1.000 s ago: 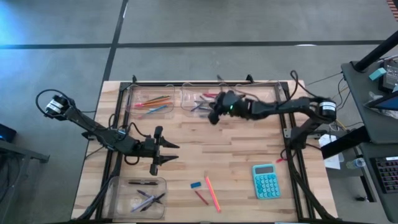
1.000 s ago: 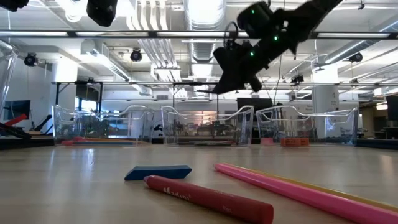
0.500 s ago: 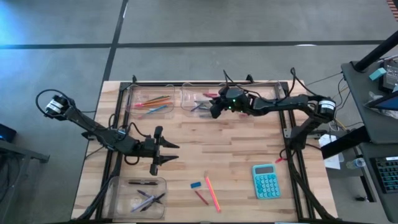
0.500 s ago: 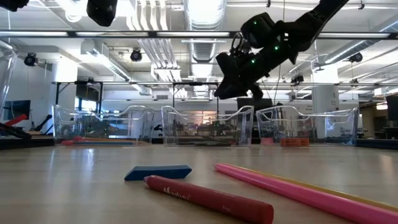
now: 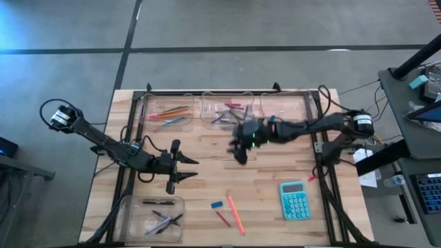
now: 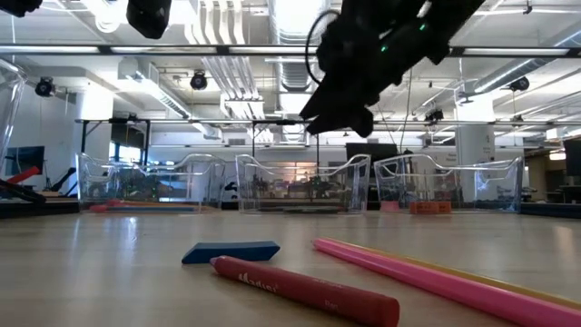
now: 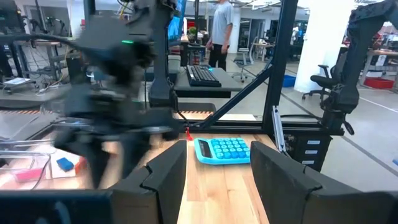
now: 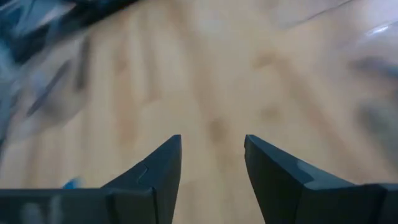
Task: Sort crayons/erasers/pens/pencils in bins
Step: Put the yellow colored pencil into the top left transparent bin
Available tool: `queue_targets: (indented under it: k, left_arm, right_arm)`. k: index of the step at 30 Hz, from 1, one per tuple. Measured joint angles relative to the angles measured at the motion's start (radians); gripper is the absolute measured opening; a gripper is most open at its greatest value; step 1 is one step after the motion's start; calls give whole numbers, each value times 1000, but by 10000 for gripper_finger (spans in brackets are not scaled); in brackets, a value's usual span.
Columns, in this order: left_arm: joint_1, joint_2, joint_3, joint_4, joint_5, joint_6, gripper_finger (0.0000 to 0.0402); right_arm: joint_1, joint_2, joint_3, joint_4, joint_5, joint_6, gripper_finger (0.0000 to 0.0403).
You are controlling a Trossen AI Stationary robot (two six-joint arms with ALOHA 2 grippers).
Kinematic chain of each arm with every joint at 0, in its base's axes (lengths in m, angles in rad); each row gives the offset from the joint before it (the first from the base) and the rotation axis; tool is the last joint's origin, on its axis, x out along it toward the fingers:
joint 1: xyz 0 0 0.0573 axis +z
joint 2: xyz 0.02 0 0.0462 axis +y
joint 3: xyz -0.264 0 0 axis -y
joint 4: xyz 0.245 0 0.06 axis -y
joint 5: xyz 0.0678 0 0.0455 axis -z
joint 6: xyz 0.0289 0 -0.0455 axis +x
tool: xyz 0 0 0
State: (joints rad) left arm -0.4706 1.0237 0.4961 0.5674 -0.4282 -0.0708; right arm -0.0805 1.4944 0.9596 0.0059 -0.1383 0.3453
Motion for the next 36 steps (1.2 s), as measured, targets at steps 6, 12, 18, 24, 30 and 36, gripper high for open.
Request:
queue_targets:
  k: [6, 12, 18, 24, 30, 36]
  left_arm:
    - [0, 0, 0, 0, 0, 0, 164]
    - [0, 0, 0, 0, 0, 0, 164]
    - [0, 0, 0, 0, 0, 0, 164]
    - [0, 0, 0, 0, 0, 0, 164]
    - [0, 0, 0, 0, -1, 0, 164]
    - [0, 0, -2, 0, 0, -1, 164]
  right_arm:
    - [249, 0, 0, -24, 23, 67, 161]
    - [459, 0, 0, -31, 171, 164, 161]
    - [587, 14, 3, -18, 297, 294, 162]
    - [636, 79, 97, -64, 299, 324, 161]
    - [639, 244, 252, -272, 299, 343, 160]
    - [639, 385, 386, -371, 292, 364, 154]
